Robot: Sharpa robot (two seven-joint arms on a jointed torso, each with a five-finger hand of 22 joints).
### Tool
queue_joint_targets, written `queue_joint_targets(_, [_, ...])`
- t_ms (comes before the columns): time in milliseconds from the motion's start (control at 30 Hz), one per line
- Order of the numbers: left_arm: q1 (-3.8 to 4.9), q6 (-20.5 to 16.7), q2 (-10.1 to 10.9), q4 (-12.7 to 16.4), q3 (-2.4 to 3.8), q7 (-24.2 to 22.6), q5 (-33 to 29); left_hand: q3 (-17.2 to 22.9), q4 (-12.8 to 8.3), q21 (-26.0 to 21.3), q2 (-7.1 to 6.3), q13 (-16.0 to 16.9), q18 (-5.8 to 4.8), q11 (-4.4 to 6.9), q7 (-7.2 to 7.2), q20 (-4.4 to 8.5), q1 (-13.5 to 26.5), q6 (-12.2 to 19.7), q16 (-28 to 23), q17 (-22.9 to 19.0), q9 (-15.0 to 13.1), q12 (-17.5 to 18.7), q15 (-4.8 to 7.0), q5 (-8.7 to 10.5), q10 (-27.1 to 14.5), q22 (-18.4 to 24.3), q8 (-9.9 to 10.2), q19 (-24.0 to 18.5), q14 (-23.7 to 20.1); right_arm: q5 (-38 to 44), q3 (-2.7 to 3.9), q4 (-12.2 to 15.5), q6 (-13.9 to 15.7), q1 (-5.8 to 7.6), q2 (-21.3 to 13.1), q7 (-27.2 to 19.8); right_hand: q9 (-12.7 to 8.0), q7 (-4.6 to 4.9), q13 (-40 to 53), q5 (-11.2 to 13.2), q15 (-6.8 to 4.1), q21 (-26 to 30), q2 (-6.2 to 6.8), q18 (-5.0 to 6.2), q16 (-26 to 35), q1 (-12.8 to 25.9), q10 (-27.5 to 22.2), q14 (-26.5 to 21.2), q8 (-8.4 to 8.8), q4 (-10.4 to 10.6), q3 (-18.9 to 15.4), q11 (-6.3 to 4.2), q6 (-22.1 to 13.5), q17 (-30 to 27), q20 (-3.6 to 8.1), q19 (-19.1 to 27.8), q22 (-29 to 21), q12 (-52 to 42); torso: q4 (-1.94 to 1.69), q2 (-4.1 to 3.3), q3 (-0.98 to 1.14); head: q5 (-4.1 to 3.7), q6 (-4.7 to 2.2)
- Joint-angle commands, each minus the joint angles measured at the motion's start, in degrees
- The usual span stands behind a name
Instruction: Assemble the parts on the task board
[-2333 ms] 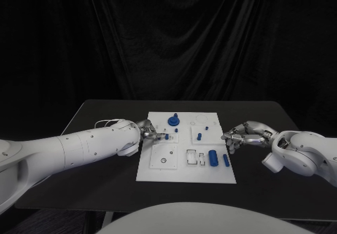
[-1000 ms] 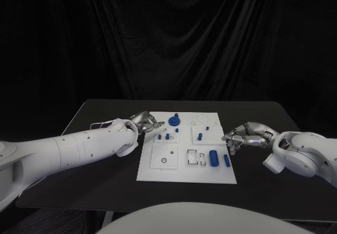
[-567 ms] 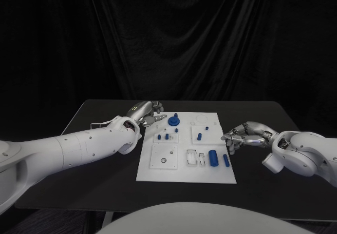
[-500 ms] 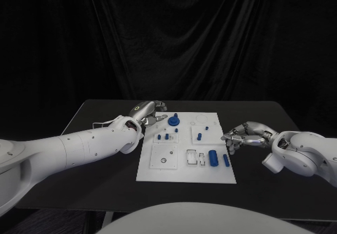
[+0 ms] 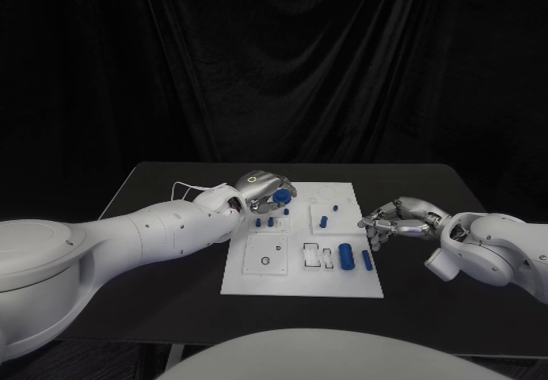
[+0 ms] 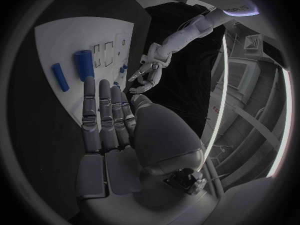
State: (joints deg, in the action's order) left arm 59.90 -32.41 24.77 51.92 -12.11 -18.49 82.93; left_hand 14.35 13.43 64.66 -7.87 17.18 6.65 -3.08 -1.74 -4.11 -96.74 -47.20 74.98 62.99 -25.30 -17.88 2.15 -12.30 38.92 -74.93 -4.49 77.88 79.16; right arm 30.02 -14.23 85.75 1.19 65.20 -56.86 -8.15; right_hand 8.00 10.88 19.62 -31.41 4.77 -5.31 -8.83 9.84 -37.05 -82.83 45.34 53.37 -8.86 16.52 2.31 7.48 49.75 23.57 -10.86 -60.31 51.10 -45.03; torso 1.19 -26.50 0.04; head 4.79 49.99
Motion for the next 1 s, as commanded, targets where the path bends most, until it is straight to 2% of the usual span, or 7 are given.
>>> queue_joint_targets(33, [0.02,4.1,-1.2,-1.2,0.07,2.1,9.4,0.2,-0.3,-0.2,0.19,-0.7,-0.99,-0.1,0.47,-0.01,1.0,-0.8,0.4,0.3,0.6,-0.3,-0.1,0.29,0.7,-5.9,0.3,0.5,0.5,0.1,0.04,0.2,0.1,-0.14,-0.1,-0.6,-0.1,0.02,-0.1,0.3,0.27,0.2,-0.04,0.41,0.1,0.5,0.1,-0.2,-0.02,0.2,-0.1,0.14,0.4,-0.1,-0.16,0.3,0.0,0.2,0.02,-0.02,0.0,0.01,0.01])
queue_joint_targets(333, [0.01,6.5,-3.9,-3.8,0.08,3.8,12.2,0.7,-0.9,0.9,0.11,-1.8,-1.28,-0.16,1.0,0.0,2.2,-2.7,1.8,2.3,1.8,-2.0,-0.1,0.49,3.4,-6.4,0.1,1.6,1.6,0.1,0.04,0.2,0.0,-0.14,-0.1,-0.6,-0.1,0.02,-0.1,0.3,0.27,0.2,-0.04,0.41,0.1,0.5,0.1,-0.2,-0.02,0.2,-0.1,0.14,0.4,-0.1,-0.16,0.3,0.0,0.2,0.06,-0.06,-0.02,0.0,0.01])
queue_joint_targets(533, [0.0,8.6,-5.1,-5.1,0.08,5.2,12.5,0.7,-1.1,1.5,-0.35,-2.0,-1.44,-0.43,0.54,-0.05,3.2,-2.9,2.7,3.3,2.5,-2.9,-0.25,0.93,4.7,-6.8,0.3,2.2,2.2,0.1,0.04,0.3,0.0,-0.15,-0.1,-0.7,-0.1,0.0,-0.1,0.3,0.26,0.2,0.01,0.42,0.1,0.6,0.1,-0.2,-0.04,0.2,-0.1,0.12,0.4,-0.1,-0.16,0.3,0.0,0.2,0.06,-0.05,0.0,-0.02,0.01])
queue_joint_targets(1000, [-0.05,12.1,-7.4,-8.2,0.09,7.2,12.6,0.7,-1.4,0.8,-0.28,-1.2,-1.31,-0.59,-0.03,-0.24,4.4,-3.8,2.6,2.9,2.8,-4.9,-0.4,1.27,6.5,-6.7,0.0,2.1,2.0,0.1,0.04,0.3,-0.1,-0.16,-0.1,-0.7,-0.1,-0.01,-0.1,0.4,0.26,0.2,0.04,0.42,0.1,0.6,0.1,-0.2,-0.04,0.2,-0.1,0.12,0.5,-0.1,-0.16,0.3,0.0,0.2,0.05,-0.03,0.02,0.14,0.01])
